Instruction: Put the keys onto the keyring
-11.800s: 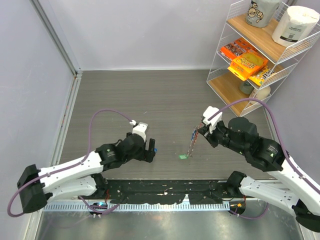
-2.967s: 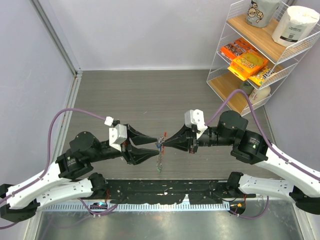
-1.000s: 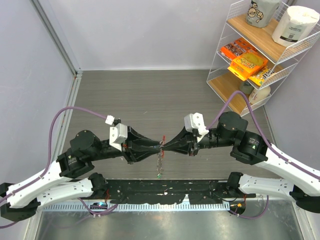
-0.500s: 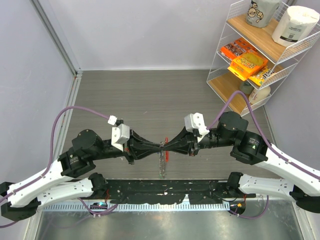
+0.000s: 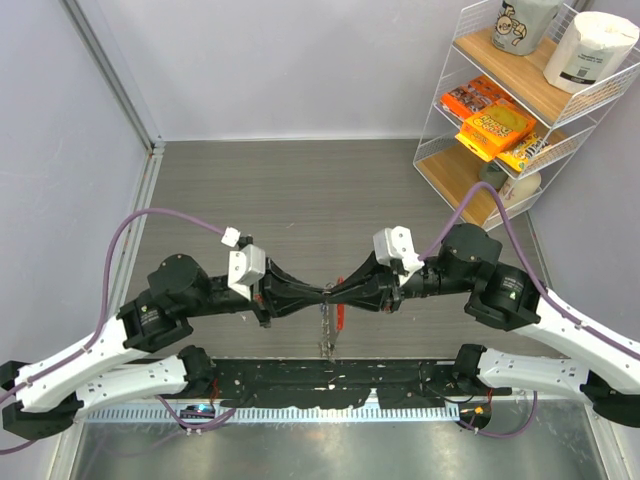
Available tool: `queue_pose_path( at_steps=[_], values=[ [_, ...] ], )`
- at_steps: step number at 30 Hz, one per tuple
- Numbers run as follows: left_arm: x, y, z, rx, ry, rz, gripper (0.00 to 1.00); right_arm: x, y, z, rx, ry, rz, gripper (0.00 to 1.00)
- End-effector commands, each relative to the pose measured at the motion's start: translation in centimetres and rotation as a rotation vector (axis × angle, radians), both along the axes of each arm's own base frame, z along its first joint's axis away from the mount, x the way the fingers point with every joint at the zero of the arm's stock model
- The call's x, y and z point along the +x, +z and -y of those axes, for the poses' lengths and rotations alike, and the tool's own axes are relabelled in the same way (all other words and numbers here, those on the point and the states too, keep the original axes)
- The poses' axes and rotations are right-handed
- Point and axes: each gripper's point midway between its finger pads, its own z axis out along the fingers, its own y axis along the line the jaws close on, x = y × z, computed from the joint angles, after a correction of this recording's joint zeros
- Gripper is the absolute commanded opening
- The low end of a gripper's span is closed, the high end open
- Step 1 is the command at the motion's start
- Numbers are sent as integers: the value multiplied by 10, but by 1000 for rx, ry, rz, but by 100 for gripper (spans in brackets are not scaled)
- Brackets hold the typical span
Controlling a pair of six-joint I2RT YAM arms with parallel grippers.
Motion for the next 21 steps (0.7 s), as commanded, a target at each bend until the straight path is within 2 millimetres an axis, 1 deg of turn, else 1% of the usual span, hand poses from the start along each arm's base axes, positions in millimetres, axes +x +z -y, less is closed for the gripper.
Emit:
queue_pose_path(
  at_steps=[1,2,5,6,8,10,11,14,15,17,19,21],
  values=[
    [4,6,2,28,15,15,0,-10,35,11,84,18,57,23],
    [5,5,3,35,15,14,0,-9,35,13,80,7,64,29],
    [5,4,0,56,21,19,0,-2,21,17,19,-37,62,38],
    [5,2,0,68,21,20,0,2,18,18,5,-58,63,43],
    [4,-1,-1,101,12,25,0,7,6,23,-52,-92,64,45],
    [3,-7,-2,151,2,31,0,13,0,27,-75,-133,71,46],
    [3,-12,-2,182,-2,27,0,17,1,30,-72,-165,80,47],
    [3,-21,-2,239,-9,29,0,27,-4,37,-87,-228,89,52],
    [3,-22,-3,250,-11,32,0,34,-3,40,-85,-281,84,53],
    [2,-28,-4,275,-21,35,0,41,-7,42,-103,-323,71,54],
    [2,-33,-4,291,-33,64,0,42,-15,41,-138,-326,55,54],
    [2,-37,-5,311,-36,74,0,45,-27,38,-182,-333,22,52]
  ],
)
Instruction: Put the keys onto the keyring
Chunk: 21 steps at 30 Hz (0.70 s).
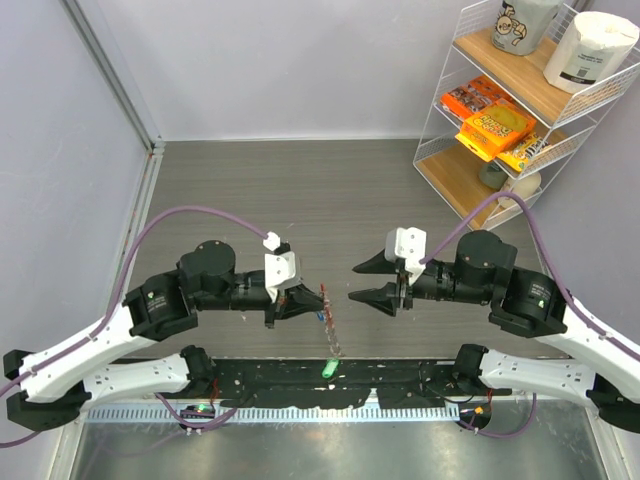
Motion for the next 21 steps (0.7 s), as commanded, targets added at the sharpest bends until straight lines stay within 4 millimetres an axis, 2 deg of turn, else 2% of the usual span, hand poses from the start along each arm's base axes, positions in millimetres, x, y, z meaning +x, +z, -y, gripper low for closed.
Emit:
queue_pose_path(
  at_steps=[1,3,7,13,16,21],
  values=[
    [-5,12,-4,1,-50,71,0,12,-7,2,-57,-75,-33,48],
    [-7,7,-4,29,-72,74,0,8,-14,-2,-97,-36,-35,46],
    [-15,1,-5,62,-135,85,0,-13,-26,-6,-119,104,-26,48],
    [-18,-5,-3,94,-169,85,0,-29,-27,-10,-65,215,15,50],
    [-17,-7,-2,104,-168,83,0,-34,-23,-11,-48,246,19,49],
    [-16,-3,-1,97,-166,90,0,-33,-30,-22,-104,267,-34,45]
  ],
)
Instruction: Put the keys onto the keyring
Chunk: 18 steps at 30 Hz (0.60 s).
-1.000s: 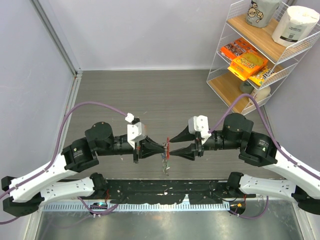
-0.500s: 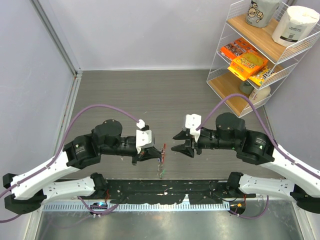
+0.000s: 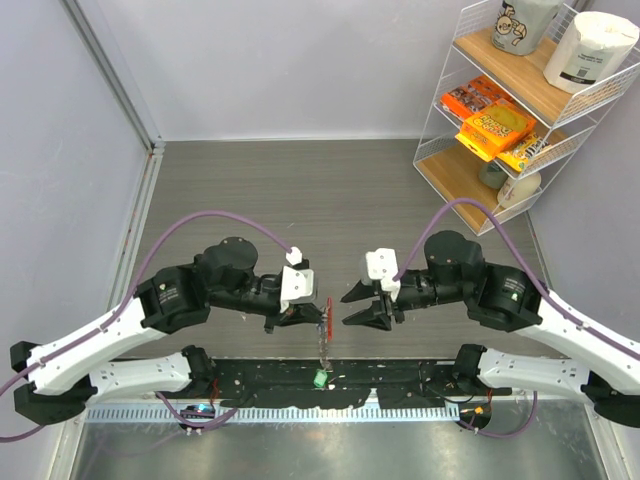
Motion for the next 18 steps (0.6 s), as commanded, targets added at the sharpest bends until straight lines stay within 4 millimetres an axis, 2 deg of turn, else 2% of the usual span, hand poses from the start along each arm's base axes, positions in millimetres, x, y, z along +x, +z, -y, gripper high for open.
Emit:
queue_pose_path(
  at_steps=[1,9,18],
  values=[
    [-3,35,4,-92,-34,52,0,-4,19,-13,39,58,7,45],
    [-3,35,6,-92,-41,48,0,0,19,-21,55,50,-2,40],
    [-1,35,7,-91,-36,50,0,-3,19,-26,60,69,-23,39]
  ],
)
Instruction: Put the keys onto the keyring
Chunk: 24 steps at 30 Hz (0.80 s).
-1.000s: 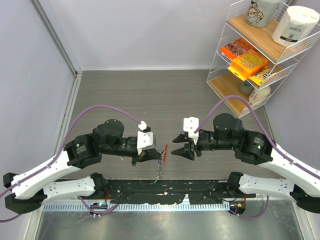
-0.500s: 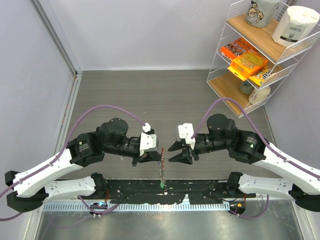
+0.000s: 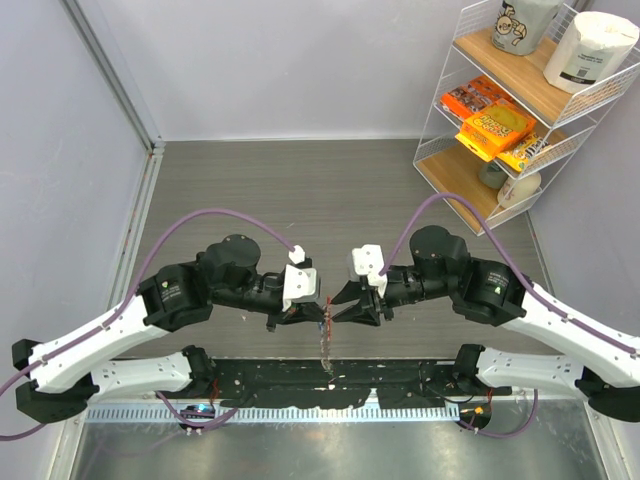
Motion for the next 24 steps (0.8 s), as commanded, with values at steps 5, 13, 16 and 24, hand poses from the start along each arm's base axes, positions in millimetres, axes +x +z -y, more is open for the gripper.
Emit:
queue_pose_path(
  at_steps=[5,13,16,24],
  values=[
    [-3,30,3,-98,-21,43,0,-3,15,-10,51,29,-1,39],
    [-1,30,2,-97,-14,50,0,-3,10,-14,39,35,-11,35],
    [-1,30,2,-100,-14,53,0,-4,7,-14,26,38,-14,31],
    [0,34,1,-113,-3,61,0,-7,4,-13,13,47,-20,24]
  ],
)
